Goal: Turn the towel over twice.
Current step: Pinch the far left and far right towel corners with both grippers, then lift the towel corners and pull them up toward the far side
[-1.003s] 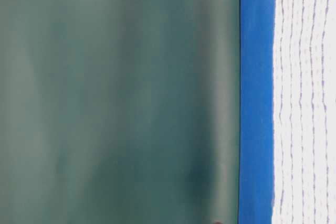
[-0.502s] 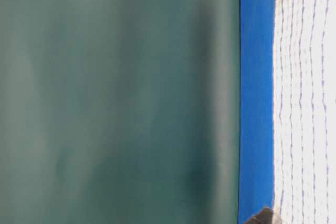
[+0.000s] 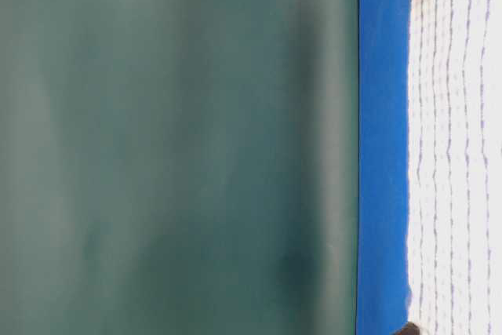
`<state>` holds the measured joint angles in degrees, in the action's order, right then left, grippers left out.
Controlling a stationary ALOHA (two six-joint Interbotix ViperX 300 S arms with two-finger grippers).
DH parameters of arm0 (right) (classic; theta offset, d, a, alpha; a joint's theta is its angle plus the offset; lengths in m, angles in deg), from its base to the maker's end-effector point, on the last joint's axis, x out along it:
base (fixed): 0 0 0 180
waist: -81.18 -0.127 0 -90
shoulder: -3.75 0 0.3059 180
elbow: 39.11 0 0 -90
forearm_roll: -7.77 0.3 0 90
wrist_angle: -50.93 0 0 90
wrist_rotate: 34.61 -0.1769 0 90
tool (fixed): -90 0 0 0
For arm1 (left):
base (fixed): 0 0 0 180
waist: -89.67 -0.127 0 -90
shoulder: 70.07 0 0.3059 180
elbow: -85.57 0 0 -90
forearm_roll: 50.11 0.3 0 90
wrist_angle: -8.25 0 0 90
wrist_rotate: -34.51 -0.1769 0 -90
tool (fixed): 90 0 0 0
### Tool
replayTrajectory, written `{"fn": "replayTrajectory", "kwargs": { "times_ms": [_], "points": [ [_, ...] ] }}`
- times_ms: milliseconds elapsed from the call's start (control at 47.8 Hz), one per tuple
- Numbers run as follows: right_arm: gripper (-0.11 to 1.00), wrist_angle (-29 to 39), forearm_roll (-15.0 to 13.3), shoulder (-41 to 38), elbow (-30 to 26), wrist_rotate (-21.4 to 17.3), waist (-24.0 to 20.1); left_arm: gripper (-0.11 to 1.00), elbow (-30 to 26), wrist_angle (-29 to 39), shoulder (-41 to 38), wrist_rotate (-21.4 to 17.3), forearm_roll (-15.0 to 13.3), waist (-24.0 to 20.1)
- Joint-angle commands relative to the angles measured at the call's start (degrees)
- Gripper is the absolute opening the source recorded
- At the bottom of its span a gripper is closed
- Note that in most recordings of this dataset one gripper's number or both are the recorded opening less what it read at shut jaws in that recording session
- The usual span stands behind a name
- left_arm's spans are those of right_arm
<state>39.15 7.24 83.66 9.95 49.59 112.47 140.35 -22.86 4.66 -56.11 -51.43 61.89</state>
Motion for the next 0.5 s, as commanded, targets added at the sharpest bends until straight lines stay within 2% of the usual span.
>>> {"fn": "replayTrajectory", "kwargs": {
  "times_ms": [0,188,481],
  "points": [
    [0.05,-0.6,0.1,0.7,-0.6,-0.1,0.3,0.03,-0.4,0.4,0.6,-0.2,-0.1,-0.2],
    [0.05,-1.8,0.6,2.7,-0.6,-0.4,1.2,0.03,-0.5,1.8,4.5,-0.3,-0.1,-1.3],
    [0.05,-2.0,0.5,11.3,-1.3,-0.1,8.2,0.03,-2.3,7.2,18.3,-0.7,-0.1,-6.9]
  ]
}}
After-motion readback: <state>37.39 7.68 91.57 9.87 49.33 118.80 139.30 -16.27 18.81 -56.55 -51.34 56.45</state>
